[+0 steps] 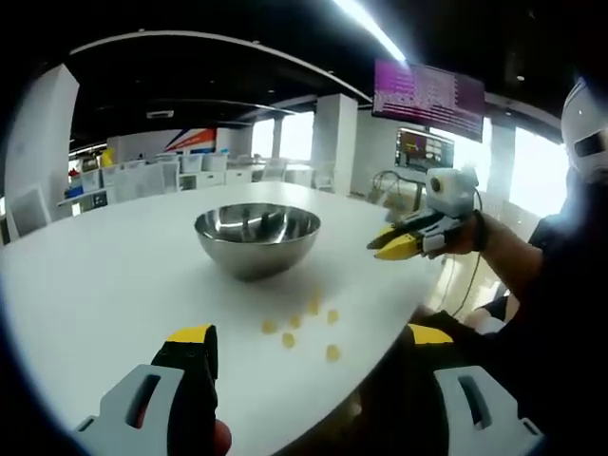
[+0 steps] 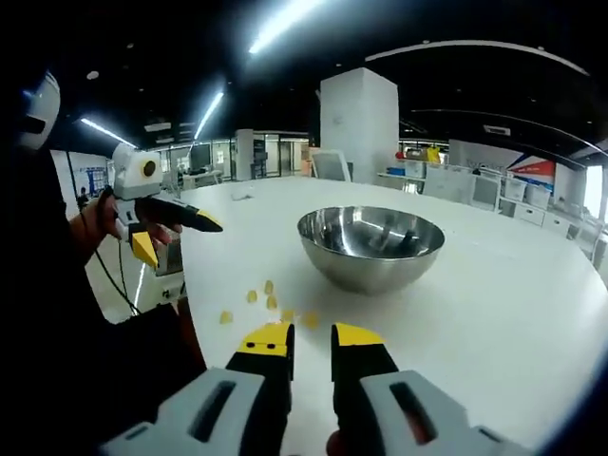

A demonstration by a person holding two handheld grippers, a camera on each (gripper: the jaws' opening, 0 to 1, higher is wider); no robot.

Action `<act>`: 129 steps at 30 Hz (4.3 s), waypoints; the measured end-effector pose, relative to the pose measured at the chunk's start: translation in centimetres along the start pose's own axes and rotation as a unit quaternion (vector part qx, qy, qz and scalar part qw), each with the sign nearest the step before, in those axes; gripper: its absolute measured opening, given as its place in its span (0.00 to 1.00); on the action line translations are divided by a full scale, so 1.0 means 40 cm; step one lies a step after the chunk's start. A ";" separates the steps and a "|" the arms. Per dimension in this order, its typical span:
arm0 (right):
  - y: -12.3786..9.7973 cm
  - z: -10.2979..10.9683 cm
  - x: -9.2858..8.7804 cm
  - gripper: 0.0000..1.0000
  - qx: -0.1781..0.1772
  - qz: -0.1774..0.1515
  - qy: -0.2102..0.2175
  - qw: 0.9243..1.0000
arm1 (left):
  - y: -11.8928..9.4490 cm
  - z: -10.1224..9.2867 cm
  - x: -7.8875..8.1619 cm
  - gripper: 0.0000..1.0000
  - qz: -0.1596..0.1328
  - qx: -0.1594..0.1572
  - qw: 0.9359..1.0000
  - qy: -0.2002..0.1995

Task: Pick up the QQ candy scattered on the table and place it into the stainless steel bowl on the table

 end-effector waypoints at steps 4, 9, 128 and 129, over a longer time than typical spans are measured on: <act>0.047 -0.002 -0.015 0.16 0.007 0.010 0.007 1.000 | -0.002 0.002 -0.001 0.80 0.000 0.000 1.000 0.000; 0.103 0.006 -0.017 0.16 0.019 0.020 0.006 1.000 | -0.011 0.010 -0.006 0.80 0.000 0.005 1.000 -0.004; 0.119 -0.241 0.242 0.08 0.018 0.010 -0.089 0.996 | -0.020 0.006 -0.021 0.78 -0.004 -0.007 1.000 -0.018; 0.130 -0.244 0.243 0.08 0.019 0.014 -0.089 0.996 | -0.021 0.007 -0.022 0.78 -0.004 -0.006 1.000 -0.019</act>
Point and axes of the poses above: the point that each gripper's makers call its tool centre point, and the gripper's own axes: y roughly forward along the fingers, z roughly to its left, x roughly out of its top, the point moved 7 cm from there along -y, roughly backward along the fingers, and after that the axes turned 9 degrees about -y, right-handed, at the moved point
